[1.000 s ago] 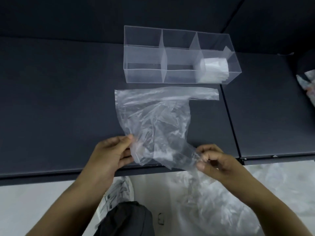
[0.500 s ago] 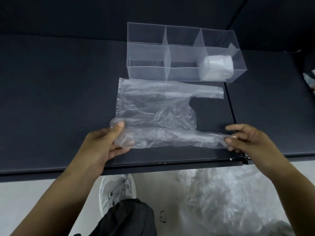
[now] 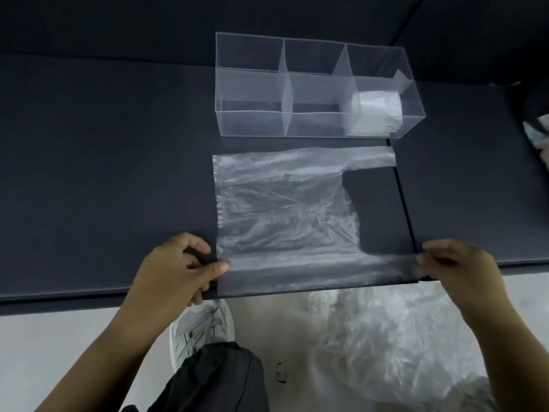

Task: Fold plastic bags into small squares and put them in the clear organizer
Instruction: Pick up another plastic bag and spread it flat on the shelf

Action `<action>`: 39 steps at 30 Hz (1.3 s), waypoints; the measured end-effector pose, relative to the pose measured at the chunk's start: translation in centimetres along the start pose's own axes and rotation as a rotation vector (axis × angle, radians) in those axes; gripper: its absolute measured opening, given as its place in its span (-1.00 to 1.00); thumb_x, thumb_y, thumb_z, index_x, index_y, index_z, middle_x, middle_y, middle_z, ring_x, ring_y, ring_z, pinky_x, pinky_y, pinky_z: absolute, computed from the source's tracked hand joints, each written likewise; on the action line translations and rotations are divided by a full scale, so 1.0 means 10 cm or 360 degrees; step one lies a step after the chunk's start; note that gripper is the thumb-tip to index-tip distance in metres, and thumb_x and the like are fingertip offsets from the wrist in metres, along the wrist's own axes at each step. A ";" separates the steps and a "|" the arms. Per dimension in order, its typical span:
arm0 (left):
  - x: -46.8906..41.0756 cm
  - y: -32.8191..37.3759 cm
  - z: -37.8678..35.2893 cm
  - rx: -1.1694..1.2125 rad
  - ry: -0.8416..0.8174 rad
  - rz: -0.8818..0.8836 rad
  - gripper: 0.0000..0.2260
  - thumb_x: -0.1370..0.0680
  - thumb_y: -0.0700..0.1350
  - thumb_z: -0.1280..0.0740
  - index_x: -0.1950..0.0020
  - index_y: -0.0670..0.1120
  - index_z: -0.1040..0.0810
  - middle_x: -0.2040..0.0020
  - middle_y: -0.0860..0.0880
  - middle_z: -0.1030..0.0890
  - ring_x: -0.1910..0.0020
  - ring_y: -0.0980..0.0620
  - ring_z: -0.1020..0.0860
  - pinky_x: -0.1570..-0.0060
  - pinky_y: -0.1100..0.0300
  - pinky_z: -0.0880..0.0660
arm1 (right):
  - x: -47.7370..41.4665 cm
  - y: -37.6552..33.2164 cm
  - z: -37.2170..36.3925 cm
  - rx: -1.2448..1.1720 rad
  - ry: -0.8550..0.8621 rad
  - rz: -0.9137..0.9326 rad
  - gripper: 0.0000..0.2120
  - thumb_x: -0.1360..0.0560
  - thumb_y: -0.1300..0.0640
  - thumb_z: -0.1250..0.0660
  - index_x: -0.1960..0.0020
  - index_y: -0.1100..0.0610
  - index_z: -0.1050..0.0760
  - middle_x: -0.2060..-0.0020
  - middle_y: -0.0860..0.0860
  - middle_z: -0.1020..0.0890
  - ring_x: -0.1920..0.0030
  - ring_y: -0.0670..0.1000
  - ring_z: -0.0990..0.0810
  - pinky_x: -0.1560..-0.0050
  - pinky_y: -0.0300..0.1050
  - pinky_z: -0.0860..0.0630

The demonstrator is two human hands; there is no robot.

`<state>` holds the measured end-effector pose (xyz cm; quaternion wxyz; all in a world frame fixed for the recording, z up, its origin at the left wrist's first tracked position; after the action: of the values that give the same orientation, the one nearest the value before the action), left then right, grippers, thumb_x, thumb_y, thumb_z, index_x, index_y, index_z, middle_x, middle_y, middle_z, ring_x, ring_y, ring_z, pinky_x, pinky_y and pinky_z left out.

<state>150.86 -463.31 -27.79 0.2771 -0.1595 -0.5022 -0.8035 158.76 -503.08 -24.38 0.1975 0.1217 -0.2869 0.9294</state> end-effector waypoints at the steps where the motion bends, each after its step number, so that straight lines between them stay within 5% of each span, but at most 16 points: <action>1: 0.00 0.02 0.05 -0.0187 0.0095 -0.0056 -0.77 -0.40 0.01 -0.50 0.09 0.01 -0.49 0.43 -0.01 -0.60 0.55 0.10 -0.53 0.48 0.25 -0.44 | 0.03 -0.05 0.03 0.0208 0.0064 0.0026 -0.95 -0.45 0.26 -0.41 0.13 0.14 -0.57 0.22 0.12 -0.61 0.08 0.25 -0.57 0.12 0.01 -0.47; 3: 0.05 0.14 0.16 -0.0491 0.0464 -0.0312 -0.80 -0.44 0.04 -0.45 0.08 0.01 -0.49 0.43 0.05 -0.55 0.45 0.14 -0.52 0.40 0.24 -0.41 | 0.12 -0.22 0.10 0.0506 0.0310 0.0075 -0.86 -0.43 0.23 -0.42 0.01 0.14 -0.58 -0.01 0.24 -0.54 -0.09 0.35 -0.45 -0.06 0.14 -0.42; 6: 0.14 0.50 0.01 -0.0608 0.0744 -0.0906 -0.90 -0.58 -0.17 -0.30 -0.06 -0.12 -0.58 0.13 -0.01 -0.61 0.15 0.01 -0.54 0.08 0.20 -0.45 | 0.43 -0.84 -0.10 0.0243 0.0557 0.0511 -0.63 -0.45 0.29 -0.38 -0.25 0.19 -0.50 -0.28 0.20 -0.42 -0.26 0.25 -0.40 -0.30 0.09 -0.30; 9: -0.03 0.66 -0.41 -0.0903 0.0461 -0.1142 -0.66 -0.58 -0.27 -0.26 -0.36 -0.26 -0.44 -0.32 -0.25 -0.50 -0.33 -0.19 -0.44 -0.37 0.03 -0.26 | 0.79 -1.54 -0.91 0.0036 -0.0071 0.0979 -0.55 -0.57 0.22 -0.21 -0.45 0.06 -0.32 -0.44 -0.04 -0.27 -0.45 -0.04 -0.21 -0.48 -0.14 -0.11; 11: -0.18 0.57 -0.57 -0.1227 0.0254 -0.1045 -0.51 -0.63 -0.11 -0.12 -0.52 -0.19 -0.07 -0.54 -0.20 -0.14 -0.54 -0.14 -0.07 -0.49 -0.05 0.02 | 0.92 -1.76 -1.40 0.0117 -0.0325 0.1211 -0.54 -0.63 0.11 -0.12 -0.52 0.09 -0.20 -0.53 0.00 -0.17 -0.53 -0.05 -0.05 -0.53 -0.09 0.04; 13: -0.26 0.46 -0.56 -0.1491 0.0203 -0.0988 -0.45 -0.61 0.07 0.10 -0.54 -0.15 0.05 -0.57 -0.15 0.00 -0.55 -0.10 0.06 -0.50 -0.12 0.05 | 0.85 -1.69 -1.66 0.0382 -0.0392 0.1286 -0.46 -0.64 -0.11 0.03 -0.56 0.08 -0.04 -0.56 0.00 -0.05 -0.55 -0.05 0.10 -0.53 -0.01 0.14; 16: -0.29 0.41 -0.54 -0.1558 0.0168 -0.0930 -0.35 -0.57 0.20 0.08 -0.53 -0.18 -0.11 -0.55 -0.17 -0.13 -0.53 -0.13 -0.11 -0.45 -0.20 -0.11 | 0.54 -1.30 -1.60 0.0844 -0.0200 0.1248 -0.31 -0.54 -0.33 0.30 -0.56 0.00 0.15 -0.56 -0.03 0.12 -0.54 -0.03 0.25 -0.53 0.06 0.21; 19: -0.31 0.39 -0.54 -0.1609 0.0135 -0.0929 -0.31 -0.56 0.27 0.12 -0.55 -0.15 -0.07 -0.56 -0.14 -0.09 -0.54 -0.10 -0.07 -0.47 -0.19 -0.07 | 0.17 -0.84 -1.20 0.0950 -0.0046 0.0954 -0.25 -0.50 -0.39 0.32 -0.57 -0.01 0.18 -0.56 -0.02 0.14 -0.54 -0.01 0.23 -0.52 0.04 0.22; 24: -0.35 0.46 -0.44 -0.1574 0.0181 -0.0883 -0.22 -0.49 0.40 0.28 -0.57 -0.05 0.10 -0.58 -0.04 0.14 -0.54 0.03 0.21 -0.49 -0.12 0.21 | -0.09 -0.60 -0.66 0.0976 0.0213 0.0513 -0.11 -0.42 -0.37 0.35 -0.57 0.16 0.06 -0.57 0.11 0.02 -0.56 0.08 0.10 -0.53 0.10 0.17; 27: -0.37 0.71 -0.41 -0.1319 0.0319 -0.0959 -0.32 -0.59 0.26 0.23 -0.55 -0.15 -0.09 -0.58 -0.09 -0.03 -0.55 0.01 0.08 -0.50 -0.01 0.20 | 0.06 -1.16 -0.98 0.0743 0.0110 0.0859 -0.24 -0.53 -0.29 0.23 -0.57 0.16 0.06 -0.57 0.09 0.02 -0.56 0.06 0.12 -0.53 0.04 0.18; 32: -0.64 0.68 -0.46 -0.1385 0.0271 -0.0909 -0.36 -0.56 0.18 0.29 -0.56 -0.14 0.14 -0.58 -0.06 0.15 -0.54 0.05 0.20 -0.49 0.04 0.30 | 0.20 -1.78 -1.64 0.0710 -0.0173 0.1427 -0.47 -0.66 -0.04 0.01 -0.57 0.08 0.00 -0.57 0.03 -0.02 -0.56 0.01 0.11 -0.52 -0.01 0.23; 39: -0.76 0.52 -0.43 -0.1564 0.0324 -0.0876 -0.32 -0.56 0.29 0.33 -0.54 -0.13 0.26 -0.56 -0.06 0.23 -0.53 0.03 0.26 -0.48 -0.02 0.31 | -0.87 -0.87 -0.73 0.0882 0.0181 0.0726 -0.41 -0.63 -0.14 0.06 -0.58 0.06 0.08 -0.57 0.02 0.04 -0.56 0.02 0.10 -0.52 0.06 0.19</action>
<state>160.15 -466.76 -30.00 -0.0019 -0.0547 -0.0634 -0.9965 169.53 -494.80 -29.01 -0.0397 0.0518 -0.0325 0.9973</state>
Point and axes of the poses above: each hand's wrist, its own x-axis away from the middle knuckle, its own z-axis out of the back of the hand, y = z × x, the point moved 6 cm from there along -x, towards the middle knuckle
